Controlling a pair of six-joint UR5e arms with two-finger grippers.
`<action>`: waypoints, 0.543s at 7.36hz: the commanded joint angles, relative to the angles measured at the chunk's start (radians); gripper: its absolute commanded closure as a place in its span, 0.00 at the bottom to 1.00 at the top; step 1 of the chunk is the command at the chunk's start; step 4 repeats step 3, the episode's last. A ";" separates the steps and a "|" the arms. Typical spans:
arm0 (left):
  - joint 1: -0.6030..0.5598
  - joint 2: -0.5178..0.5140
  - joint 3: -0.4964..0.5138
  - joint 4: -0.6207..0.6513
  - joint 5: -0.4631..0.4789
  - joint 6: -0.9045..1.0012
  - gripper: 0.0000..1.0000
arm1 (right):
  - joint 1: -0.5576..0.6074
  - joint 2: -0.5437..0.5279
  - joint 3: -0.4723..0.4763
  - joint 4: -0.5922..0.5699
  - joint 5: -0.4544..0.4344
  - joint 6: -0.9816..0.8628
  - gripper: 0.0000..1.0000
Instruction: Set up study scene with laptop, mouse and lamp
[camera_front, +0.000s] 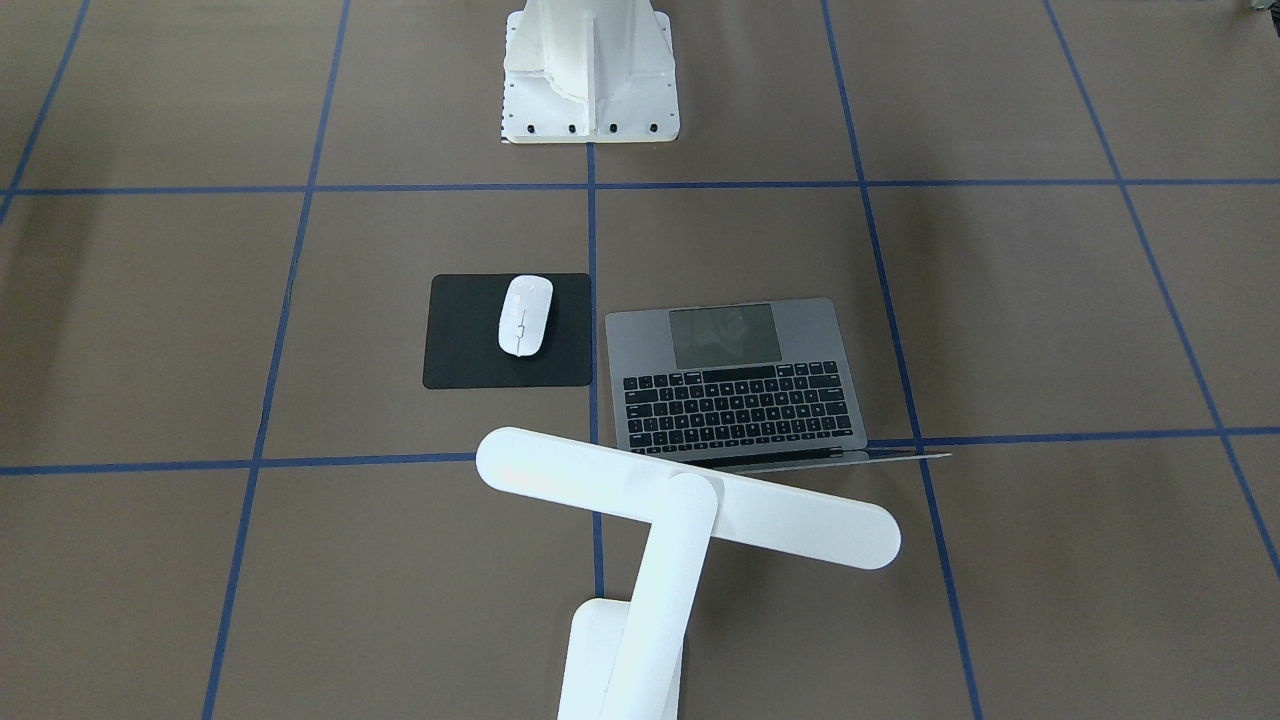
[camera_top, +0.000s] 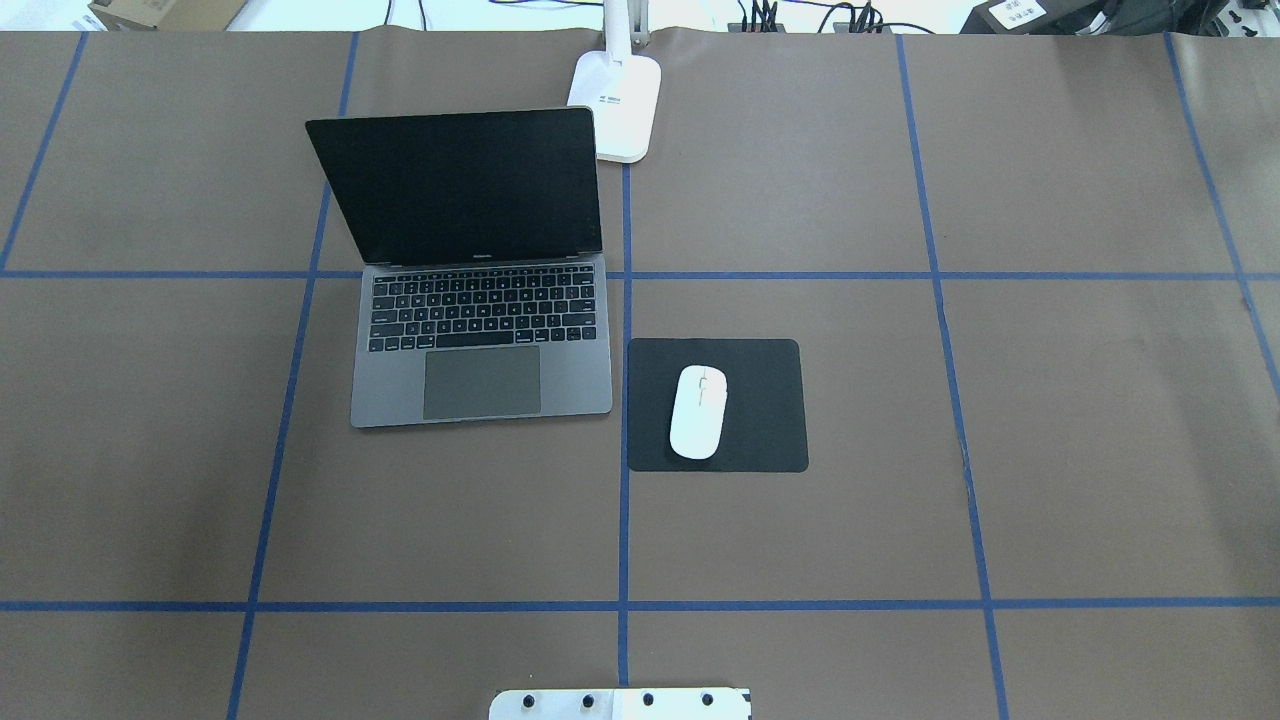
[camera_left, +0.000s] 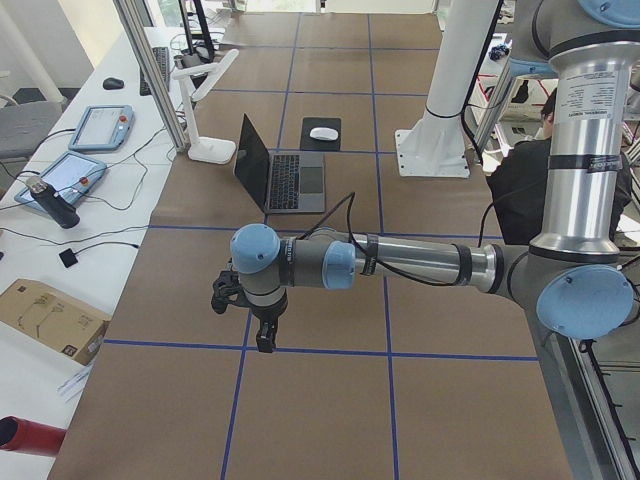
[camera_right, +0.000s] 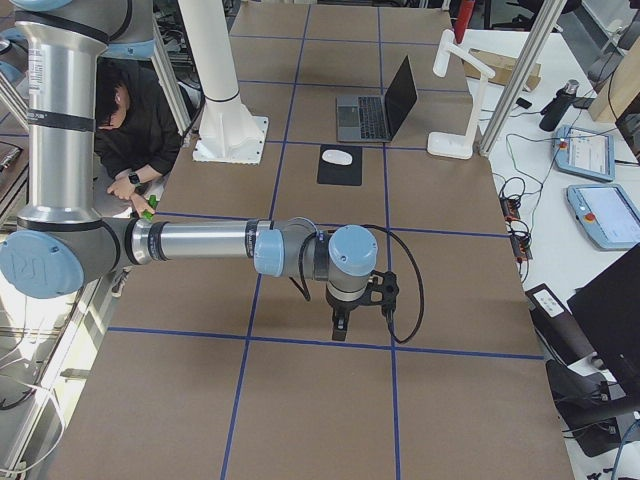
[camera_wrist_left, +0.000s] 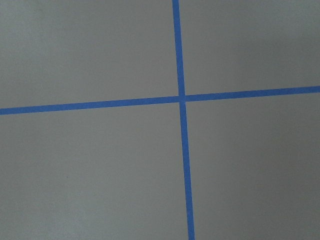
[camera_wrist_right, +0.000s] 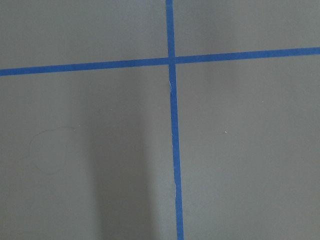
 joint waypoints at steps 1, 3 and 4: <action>-0.001 0.009 0.001 -0.003 0.000 0.002 0.01 | -0.001 0.014 -0.005 0.000 0.000 0.010 0.00; -0.003 0.017 -0.002 -0.003 0.000 0.002 0.01 | -0.003 0.018 -0.008 0.000 0.000 0.011 0.00; -0.003 0.017 -0.002 -0.003 0.000 0.002 0.01 | -0.003 0.018 -0.008 0.000 0.000 0.011 0.00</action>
